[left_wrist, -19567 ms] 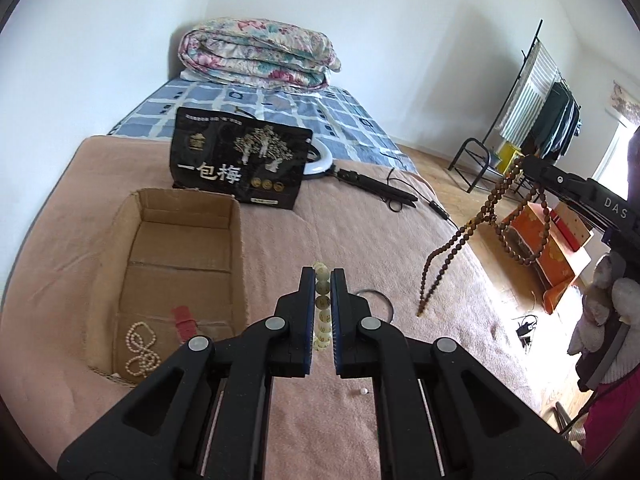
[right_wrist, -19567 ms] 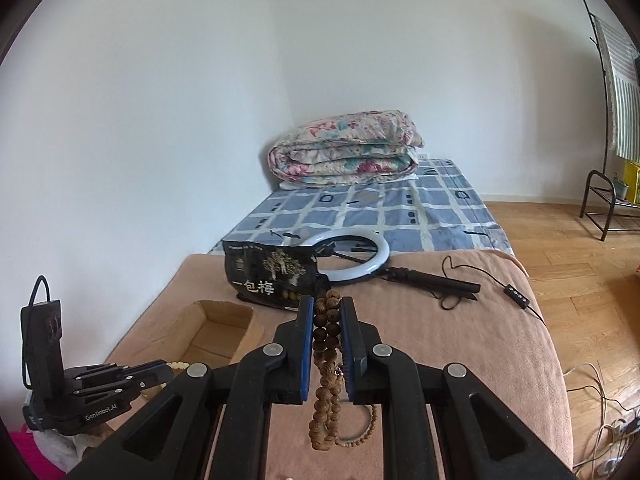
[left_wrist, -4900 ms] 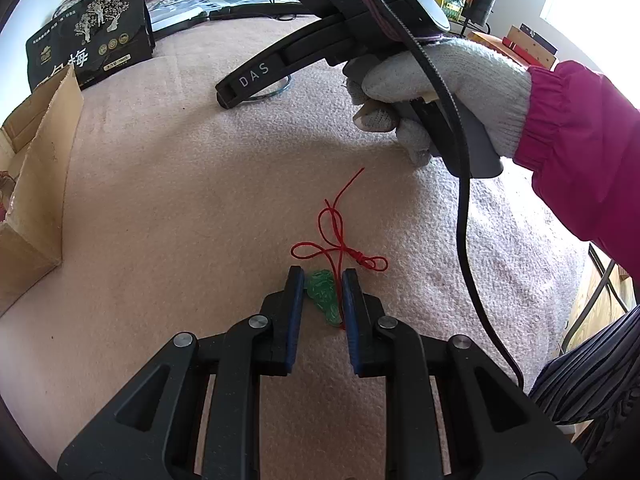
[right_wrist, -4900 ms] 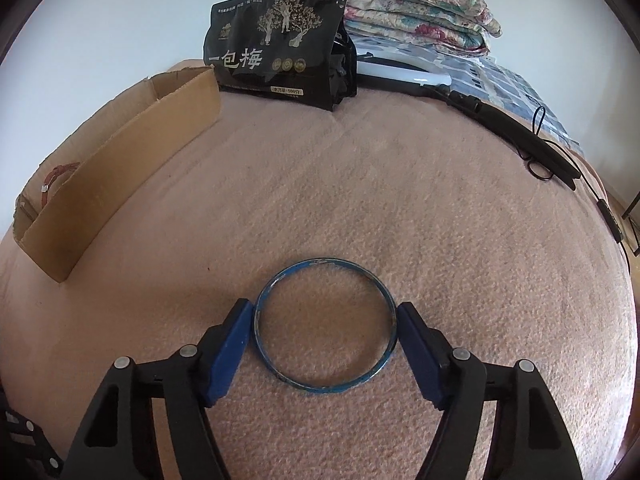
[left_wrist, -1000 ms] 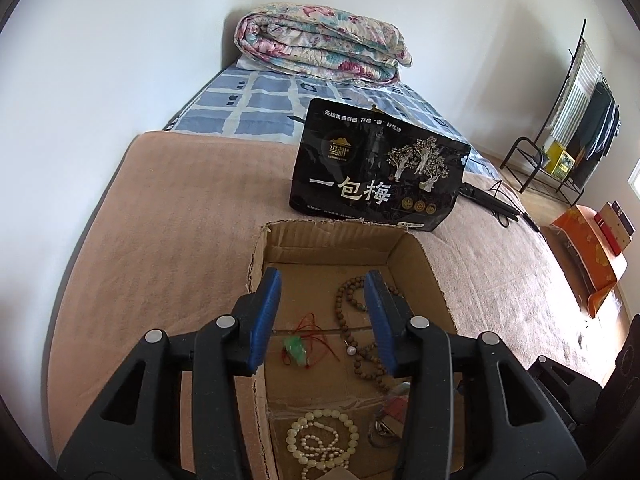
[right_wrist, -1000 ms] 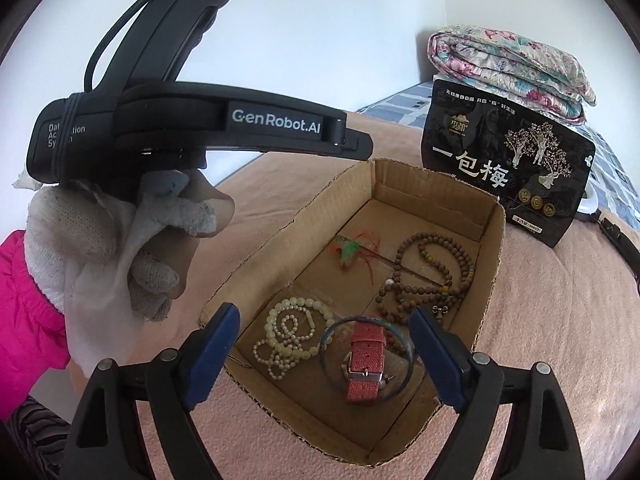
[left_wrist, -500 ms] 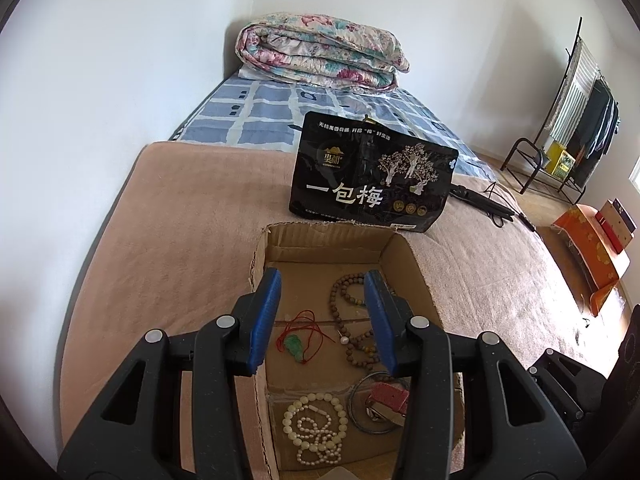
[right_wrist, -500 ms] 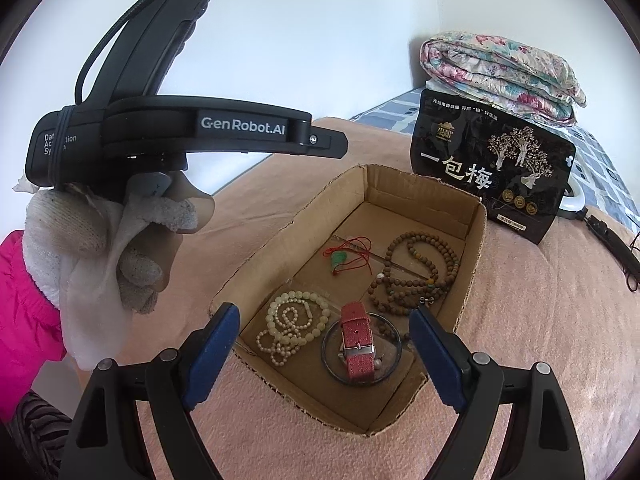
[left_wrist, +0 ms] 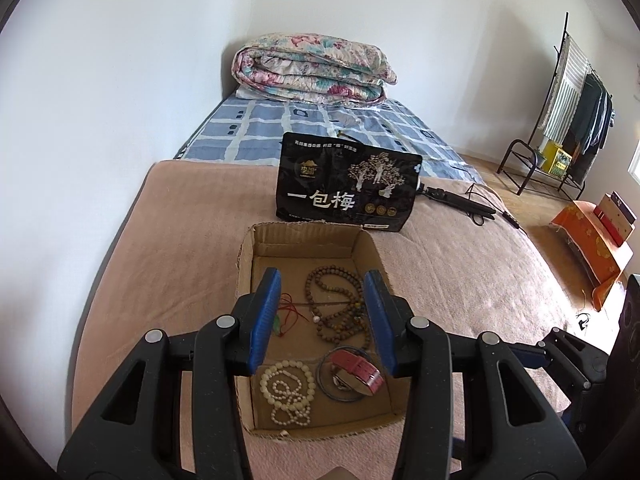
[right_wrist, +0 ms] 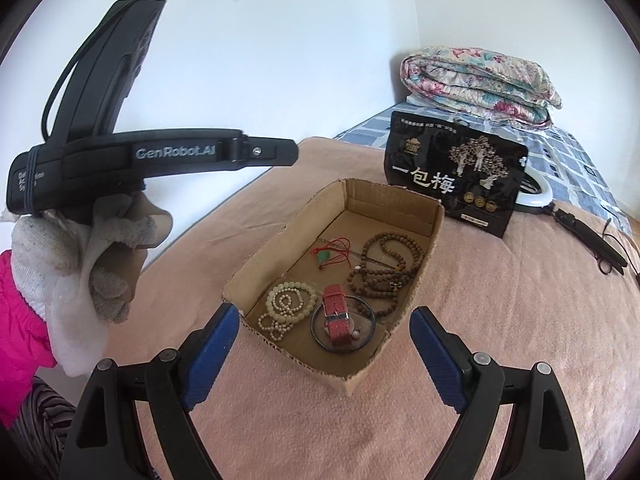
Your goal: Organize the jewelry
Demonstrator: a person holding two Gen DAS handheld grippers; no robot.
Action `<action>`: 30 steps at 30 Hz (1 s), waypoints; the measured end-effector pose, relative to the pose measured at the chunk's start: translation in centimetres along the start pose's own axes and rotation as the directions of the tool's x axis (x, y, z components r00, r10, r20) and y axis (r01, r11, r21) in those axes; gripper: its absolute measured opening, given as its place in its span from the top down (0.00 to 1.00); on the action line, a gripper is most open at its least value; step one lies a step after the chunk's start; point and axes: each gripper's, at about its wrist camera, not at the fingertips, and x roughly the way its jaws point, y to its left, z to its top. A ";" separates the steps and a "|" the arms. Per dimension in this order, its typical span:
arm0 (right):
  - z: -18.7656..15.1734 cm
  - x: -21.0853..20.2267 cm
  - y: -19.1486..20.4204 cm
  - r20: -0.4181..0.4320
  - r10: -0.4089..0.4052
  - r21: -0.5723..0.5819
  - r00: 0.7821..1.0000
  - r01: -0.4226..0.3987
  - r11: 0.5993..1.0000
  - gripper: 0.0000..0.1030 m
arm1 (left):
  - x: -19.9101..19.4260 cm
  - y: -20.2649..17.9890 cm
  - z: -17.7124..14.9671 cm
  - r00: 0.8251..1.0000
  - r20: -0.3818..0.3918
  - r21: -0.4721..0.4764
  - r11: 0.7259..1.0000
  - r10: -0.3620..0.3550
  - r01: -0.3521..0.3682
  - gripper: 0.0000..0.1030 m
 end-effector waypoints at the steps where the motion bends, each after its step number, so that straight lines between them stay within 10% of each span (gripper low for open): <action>1: -0.2 -0.4 -0.1 0.003 -0.004 0.003 1.000 0.004 1.000 0.13 | -0.4 -0.4 -0.1 1.000 0.003 0.004 1.000 0.001 -0.001 0.58; 14: -2.9 -5.8 -3.0 0.027 -0.080 0.069 0.996 0.078 0.995 0.09 | -5.7 -5.4 -2.5 0.998 0.059 0.043 0.999 -0.001 -0.002 0.57; 30: -5.0 -9.1 -5.5 0.029 -0.192 0.133 0.981 0.187 0.973 0.08 | -10.3 -8.8 -6.7 0.996 0.090 0.081 0.996 0.015 -0.022 0.29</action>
